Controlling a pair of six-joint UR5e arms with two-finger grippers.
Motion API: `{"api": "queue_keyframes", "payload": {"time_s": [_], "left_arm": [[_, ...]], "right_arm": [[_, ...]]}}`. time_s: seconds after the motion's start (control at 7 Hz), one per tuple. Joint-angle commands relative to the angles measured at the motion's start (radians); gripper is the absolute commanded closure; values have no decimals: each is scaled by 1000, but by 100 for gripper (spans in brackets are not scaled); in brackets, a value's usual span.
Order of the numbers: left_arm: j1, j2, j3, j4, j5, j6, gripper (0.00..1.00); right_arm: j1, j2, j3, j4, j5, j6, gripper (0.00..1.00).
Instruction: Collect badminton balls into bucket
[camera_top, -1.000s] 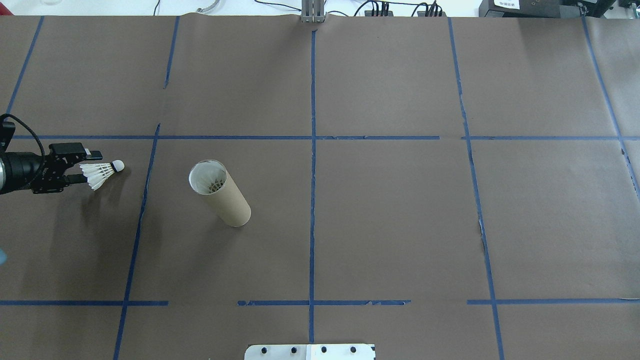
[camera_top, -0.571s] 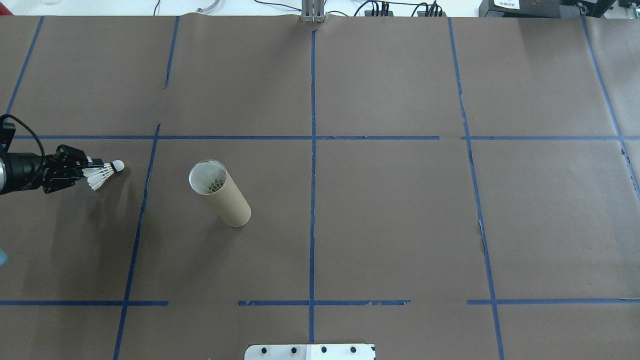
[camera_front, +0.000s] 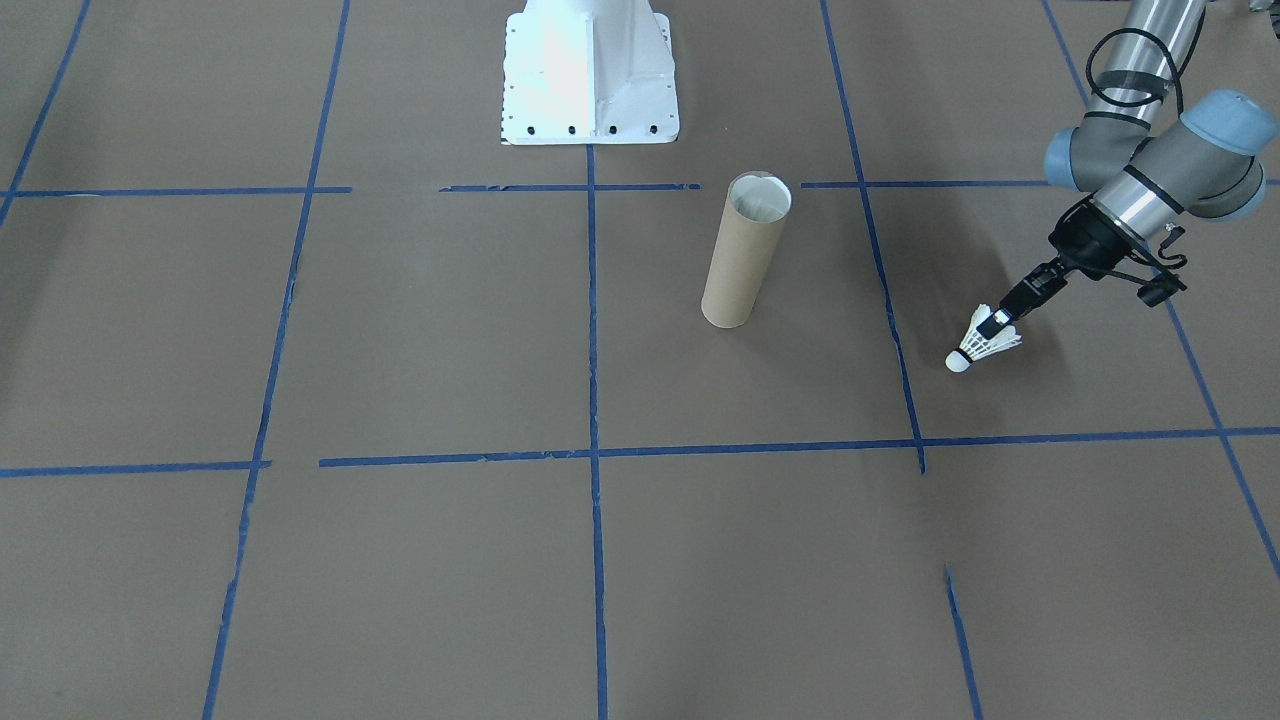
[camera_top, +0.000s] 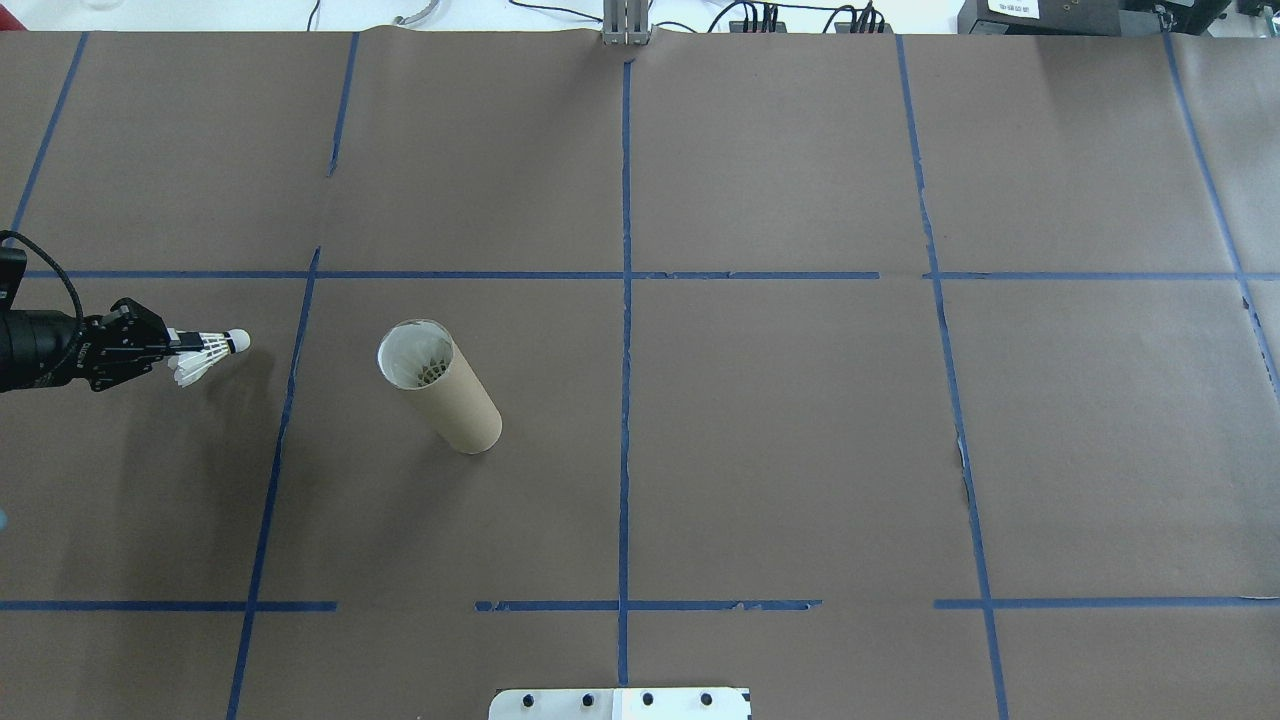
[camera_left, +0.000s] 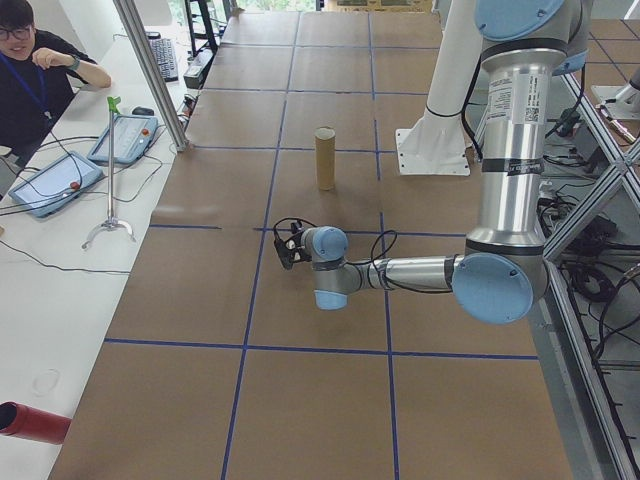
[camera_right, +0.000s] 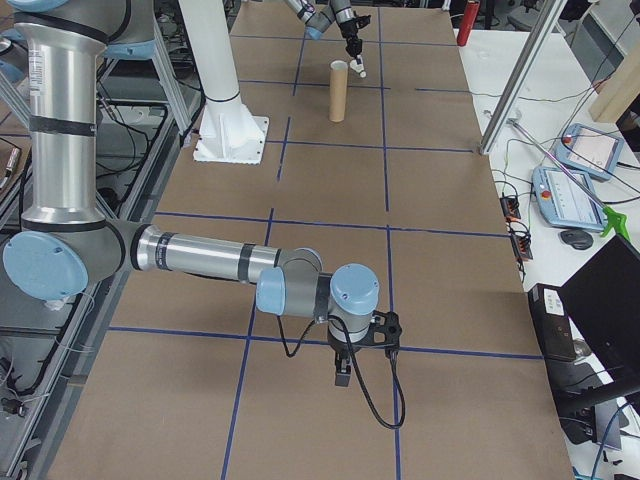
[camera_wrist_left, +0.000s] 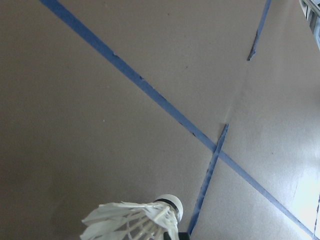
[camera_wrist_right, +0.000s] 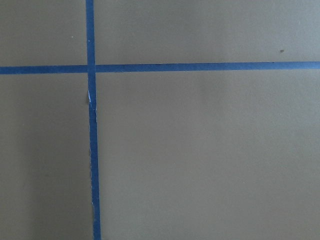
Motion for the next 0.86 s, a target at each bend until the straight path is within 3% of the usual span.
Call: {"api": "queue_keyframes", "payload": {"time_s": [0.0,0.29,0.71], "left_arm": [[-11,25,-133,174,-70,11,100],[-12,22,-305,455,-113,50,100],[-8,24,-567,957,-97,323,100]], "right_arm": [[0,0,0,0,-1,0,0],[0,0,0,0,-1,0,0],[0,0,0,0,-1,0,0]]}}
